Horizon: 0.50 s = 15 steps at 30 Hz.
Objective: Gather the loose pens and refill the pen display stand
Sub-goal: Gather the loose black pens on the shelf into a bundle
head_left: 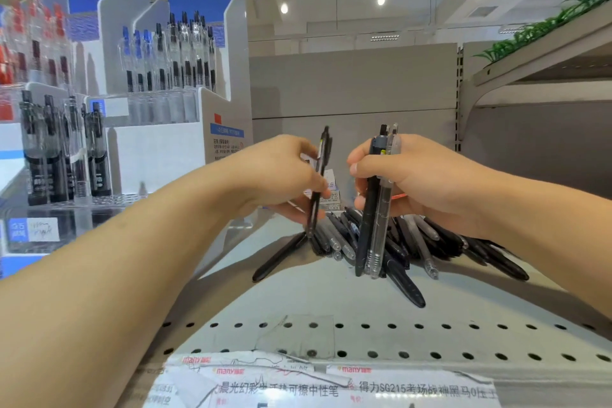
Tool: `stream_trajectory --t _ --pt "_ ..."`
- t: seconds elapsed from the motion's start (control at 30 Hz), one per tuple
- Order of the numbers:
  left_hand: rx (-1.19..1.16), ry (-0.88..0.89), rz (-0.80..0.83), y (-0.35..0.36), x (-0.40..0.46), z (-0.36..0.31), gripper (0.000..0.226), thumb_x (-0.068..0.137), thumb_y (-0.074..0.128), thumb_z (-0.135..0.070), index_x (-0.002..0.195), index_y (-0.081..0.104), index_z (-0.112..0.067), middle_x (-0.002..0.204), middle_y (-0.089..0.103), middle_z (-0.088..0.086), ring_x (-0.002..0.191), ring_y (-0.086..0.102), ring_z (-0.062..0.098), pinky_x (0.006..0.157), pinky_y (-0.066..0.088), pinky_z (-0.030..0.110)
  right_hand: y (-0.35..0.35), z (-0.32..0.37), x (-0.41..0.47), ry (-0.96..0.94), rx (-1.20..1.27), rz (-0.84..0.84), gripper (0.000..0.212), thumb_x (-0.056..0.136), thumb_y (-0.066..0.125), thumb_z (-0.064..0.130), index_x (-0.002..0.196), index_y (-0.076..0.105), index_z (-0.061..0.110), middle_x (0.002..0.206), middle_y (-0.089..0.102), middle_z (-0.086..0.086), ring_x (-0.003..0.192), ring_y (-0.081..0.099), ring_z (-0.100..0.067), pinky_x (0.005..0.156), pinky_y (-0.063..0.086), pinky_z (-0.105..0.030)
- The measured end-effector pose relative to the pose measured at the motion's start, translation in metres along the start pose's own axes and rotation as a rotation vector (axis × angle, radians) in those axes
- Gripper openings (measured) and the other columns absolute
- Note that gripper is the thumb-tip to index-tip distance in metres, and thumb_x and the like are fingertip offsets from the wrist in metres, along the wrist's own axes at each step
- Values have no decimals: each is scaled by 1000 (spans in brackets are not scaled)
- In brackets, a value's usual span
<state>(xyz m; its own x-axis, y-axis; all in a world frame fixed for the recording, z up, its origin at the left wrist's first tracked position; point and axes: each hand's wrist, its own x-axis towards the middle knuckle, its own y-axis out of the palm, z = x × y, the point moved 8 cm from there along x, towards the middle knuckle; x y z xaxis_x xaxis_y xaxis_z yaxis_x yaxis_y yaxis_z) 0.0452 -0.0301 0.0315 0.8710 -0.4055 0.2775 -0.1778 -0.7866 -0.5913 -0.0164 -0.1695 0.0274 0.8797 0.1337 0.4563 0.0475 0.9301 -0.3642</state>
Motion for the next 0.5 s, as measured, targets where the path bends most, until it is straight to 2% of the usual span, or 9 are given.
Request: stream_trajectory --t 0.03,0.1,0.17,0.2,0.27,0.33,0.43,0.5 --pt "-92 31 51 5 -6 -7 44 90 70 -3 128 52 -14 93 75 9 73 77 27 59 61 35 0 -1 0 6 2 5 28 92 64 18 71 72 34 69 66 5 71 72 -14 66 61 -29" --pt "-88 122 162 16 -16 -19 25 91 70 -5 113 58 -9 89 77 10 82 77 29 66 63 36 2 -2 1 10 -6 33 23 92 62 15 77 72 30 76 68 1 72 70 -14 64 59 -28" --pt "-13 178 254 29 -25 -25 20 93 69 -9 111 61 -4 87 76 12 87 76 25 73 63 35 4 -1 1 3 5 64 14 93 61 17 88 74 20 84 72 -4 74 71 -13 65 58 -28" --pt "36 193 273 33 -26 -27 22 93 69 -11 113 63 -3 86 75 12 85 76 22 75 63 34 4 0 0 -14 7 76 13 94 62 19 93 74 21 87 74 -3 75 71 -12 67 58 -28" --pt "117 232 284 39 -28 -30 20 94 68 -14 111 67 -5 90 76 10 79 75 17 74 62 32 6 2 -1 -51 -16 103 14 96 62 24 92 75 25 86 75 1 77 71 -11 68 58 -27" --pt "177 256 275 36 -29 -32 15 95 67 -18 105 72 -9 92 77 5 78 75 16 71 62 30 6 4 -2 -71 -40 102 14 97 63 24 91 75 20 84 73 -1 76 71 -13 69 58 -27" --pt "280 189 234 23 -24 -26 14 95 62 -23 97 73 -15 88 77 -3 77 76 14 63 58 25 1 4 -1 -69 -11 63 13 94 66 19 85 74 17 82 74 -7 80 74 -24 67 60 -29" --pt "448 125 178 16 -17 -15 16 96 56 -24 103 70 -19 83 76 -5 69 74 11 57 57 22 -1 4 -1 -64 15 33 11 92 68 16 83 72 19 88 73 -11 88 75 -32 74 63 -37"
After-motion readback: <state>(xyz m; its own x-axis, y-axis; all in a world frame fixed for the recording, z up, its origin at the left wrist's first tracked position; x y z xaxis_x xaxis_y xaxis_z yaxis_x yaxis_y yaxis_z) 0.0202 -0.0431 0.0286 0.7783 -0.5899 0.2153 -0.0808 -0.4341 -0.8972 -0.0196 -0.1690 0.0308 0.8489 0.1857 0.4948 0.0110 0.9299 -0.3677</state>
